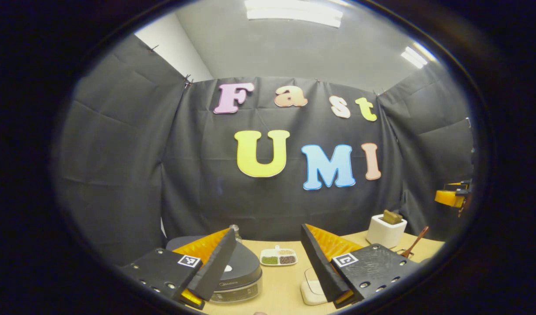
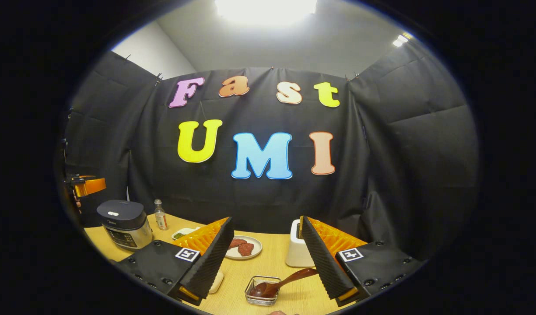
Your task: Close the left gripper, press the button to open the rice cooker; take a wooden spoon from the chopstick holder with the right hand, scoop a spoonful of rice and pour it into the rice cooker, then put the wooden spoon back into the chopstick holder.
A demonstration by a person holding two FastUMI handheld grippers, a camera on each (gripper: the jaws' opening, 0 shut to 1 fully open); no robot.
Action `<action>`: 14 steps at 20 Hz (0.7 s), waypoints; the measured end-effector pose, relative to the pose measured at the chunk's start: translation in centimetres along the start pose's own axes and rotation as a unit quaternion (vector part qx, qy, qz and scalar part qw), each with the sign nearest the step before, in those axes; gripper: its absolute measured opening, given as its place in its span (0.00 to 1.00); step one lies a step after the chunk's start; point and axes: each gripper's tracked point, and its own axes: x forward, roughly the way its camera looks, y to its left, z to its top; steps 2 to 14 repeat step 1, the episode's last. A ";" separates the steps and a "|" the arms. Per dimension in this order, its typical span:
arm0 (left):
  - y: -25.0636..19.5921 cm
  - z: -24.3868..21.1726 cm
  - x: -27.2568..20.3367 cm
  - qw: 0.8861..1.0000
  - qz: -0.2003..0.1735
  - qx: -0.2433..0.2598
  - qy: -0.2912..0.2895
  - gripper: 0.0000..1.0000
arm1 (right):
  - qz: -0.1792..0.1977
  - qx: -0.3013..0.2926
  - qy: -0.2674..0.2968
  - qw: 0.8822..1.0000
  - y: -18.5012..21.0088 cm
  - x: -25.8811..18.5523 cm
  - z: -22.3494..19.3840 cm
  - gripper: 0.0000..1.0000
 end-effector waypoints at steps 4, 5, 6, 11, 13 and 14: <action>0.1 0.0 0.0 1.000 0.001 0.000 0.001 0.93 | 0.003 -0.001 0.001 1.000 0.4 0.0 0.0 0.99; 0.1 0.0 0.0 1.000 0.001 0.000 0.001 0.93 | 0.003 -0.001 0.001 1.000 0.4 0.0 0.0 0.99; 0.1 0.0 0.0 1.000 0.001 0.000 0.001 0.93 | 0.003 -0.001 0.001 1.000 0.4 0.0 0.0 0.99; 0.1 0.0 0.0 1.000 0.001 0.000 0.001 0.93 | 0.003 -0.001 0.001 1.000 0.4 0.0 0.0 0.99; 0.1 0.0 0.0 1.000 0.001 0.000 0.001 0.93 | 0.003 -0.001 0.001 1.000 0.4 0.0 0.0 0.99; 0.1 0.0 0.0 1.000 0.001 0.000 0.001 0.93 | 0.003 -0.001 0.001 1.000 0.4 0.0 0.0 0.99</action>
